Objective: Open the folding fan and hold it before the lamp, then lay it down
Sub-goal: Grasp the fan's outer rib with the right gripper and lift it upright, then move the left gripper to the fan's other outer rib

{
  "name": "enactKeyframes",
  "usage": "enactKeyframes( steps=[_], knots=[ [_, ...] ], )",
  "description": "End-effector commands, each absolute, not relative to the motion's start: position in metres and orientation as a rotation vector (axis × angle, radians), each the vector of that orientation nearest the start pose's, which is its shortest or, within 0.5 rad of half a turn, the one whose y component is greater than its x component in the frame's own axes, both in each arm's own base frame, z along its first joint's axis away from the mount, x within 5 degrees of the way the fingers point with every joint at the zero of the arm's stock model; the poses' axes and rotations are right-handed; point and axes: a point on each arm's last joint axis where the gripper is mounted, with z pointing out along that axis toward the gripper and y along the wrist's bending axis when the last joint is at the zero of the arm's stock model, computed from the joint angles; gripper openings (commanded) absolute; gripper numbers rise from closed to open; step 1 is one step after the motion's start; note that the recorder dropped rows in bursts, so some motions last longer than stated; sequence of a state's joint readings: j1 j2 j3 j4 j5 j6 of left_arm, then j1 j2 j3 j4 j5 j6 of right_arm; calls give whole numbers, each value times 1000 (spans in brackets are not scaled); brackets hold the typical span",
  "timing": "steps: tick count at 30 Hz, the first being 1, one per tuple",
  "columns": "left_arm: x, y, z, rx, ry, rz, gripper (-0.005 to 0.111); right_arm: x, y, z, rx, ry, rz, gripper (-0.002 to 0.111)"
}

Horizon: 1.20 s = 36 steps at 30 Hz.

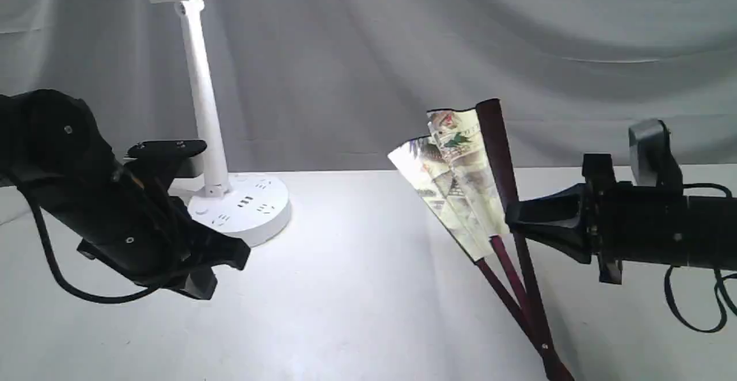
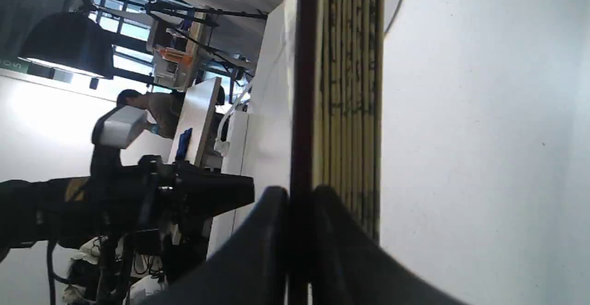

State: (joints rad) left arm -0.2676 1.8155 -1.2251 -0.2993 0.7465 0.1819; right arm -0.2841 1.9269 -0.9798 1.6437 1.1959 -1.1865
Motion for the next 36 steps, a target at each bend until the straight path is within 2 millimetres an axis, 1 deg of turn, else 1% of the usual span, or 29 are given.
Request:
enactKeyframes(
  steps=[1,2,5,8,10,12,15,18,21,24,26,29,34,36],
  knots=[
    [349,-116,205,377,2781,-363,3,346,-14,198,219,2043,1492,0],
    [348,-116,204,380,2788,-364,3,344,-14,203,201,2042,1484,0],
    [348,-117,204,378,2787,-372,3,340,-13,207,148,2067,1463,0],
    [349,-121,206,360,2769,-410,3,339,-12,204,124,2095,1455,0],
    [349,-127,207,422,2725,-403,3,340,-12,200,132,2102,1460,0],
    [348,-141,208,511,2667,-393,3,341,-13,194,144,2113,1468,0],
    [346,-161,211,594,2567,-383,3,342,-13,189,163,2119,1479,0],
    [346,-181,216,615,2449,-379,3,344,-14,188,183,2102,1485,0],
    [347,-195,221,609,2345,-382,3,345,-14,188,165,2091,1473,0],
    [345,-207,224,628,2284,-385,3,345,-14,189,175,2081,1476,0],
    [344,-209,225,634,2272,-383,3,346,-14,189,180,2075,1477,0],
    [345,-207,221,616,2246,-367,3,346,-14,189,155,2070,1463,0],
    [340,-196,199,555,2158,-296,3,346,-14,189,139,2070,1454,0],
    [337,-190,191,514,2096,-260,3,346,-14,189,134,2069,1452,0]
  ],
)
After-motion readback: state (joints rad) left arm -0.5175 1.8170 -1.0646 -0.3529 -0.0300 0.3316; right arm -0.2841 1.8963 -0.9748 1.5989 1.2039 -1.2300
